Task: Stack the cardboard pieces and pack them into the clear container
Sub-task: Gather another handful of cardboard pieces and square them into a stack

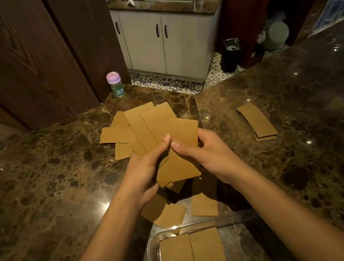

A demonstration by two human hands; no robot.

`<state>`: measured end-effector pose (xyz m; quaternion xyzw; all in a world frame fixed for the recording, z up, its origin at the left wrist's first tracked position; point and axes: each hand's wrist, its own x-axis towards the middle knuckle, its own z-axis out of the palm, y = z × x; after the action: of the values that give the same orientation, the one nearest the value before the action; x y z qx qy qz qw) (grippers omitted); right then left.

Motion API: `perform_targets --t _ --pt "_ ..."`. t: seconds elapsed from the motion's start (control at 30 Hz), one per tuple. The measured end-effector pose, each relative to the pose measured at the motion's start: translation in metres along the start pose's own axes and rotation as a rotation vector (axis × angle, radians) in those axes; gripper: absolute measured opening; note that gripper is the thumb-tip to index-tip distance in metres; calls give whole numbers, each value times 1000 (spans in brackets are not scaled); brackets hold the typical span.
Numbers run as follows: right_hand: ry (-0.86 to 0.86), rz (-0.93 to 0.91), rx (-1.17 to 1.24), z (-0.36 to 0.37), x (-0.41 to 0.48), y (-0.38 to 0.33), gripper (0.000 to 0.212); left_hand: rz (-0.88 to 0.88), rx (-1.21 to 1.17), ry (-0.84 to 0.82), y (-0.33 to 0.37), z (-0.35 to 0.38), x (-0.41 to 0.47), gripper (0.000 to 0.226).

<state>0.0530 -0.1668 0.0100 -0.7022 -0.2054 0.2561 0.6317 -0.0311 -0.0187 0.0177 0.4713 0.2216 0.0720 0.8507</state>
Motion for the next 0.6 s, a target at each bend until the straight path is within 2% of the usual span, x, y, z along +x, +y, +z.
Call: perform_targets --t 0.13,0.5,0.6 --pt "25 23 40 -14 -6 3 28 -131 -139 -45 -1 -7 -1 50" --pt "68 140 142 -17 -23 13 29 -61 164 -39 -14 -11 -12 33" --pt "103 162 245 -9 -24 11 28 -107 105 -82 -12 -9 -15 34"
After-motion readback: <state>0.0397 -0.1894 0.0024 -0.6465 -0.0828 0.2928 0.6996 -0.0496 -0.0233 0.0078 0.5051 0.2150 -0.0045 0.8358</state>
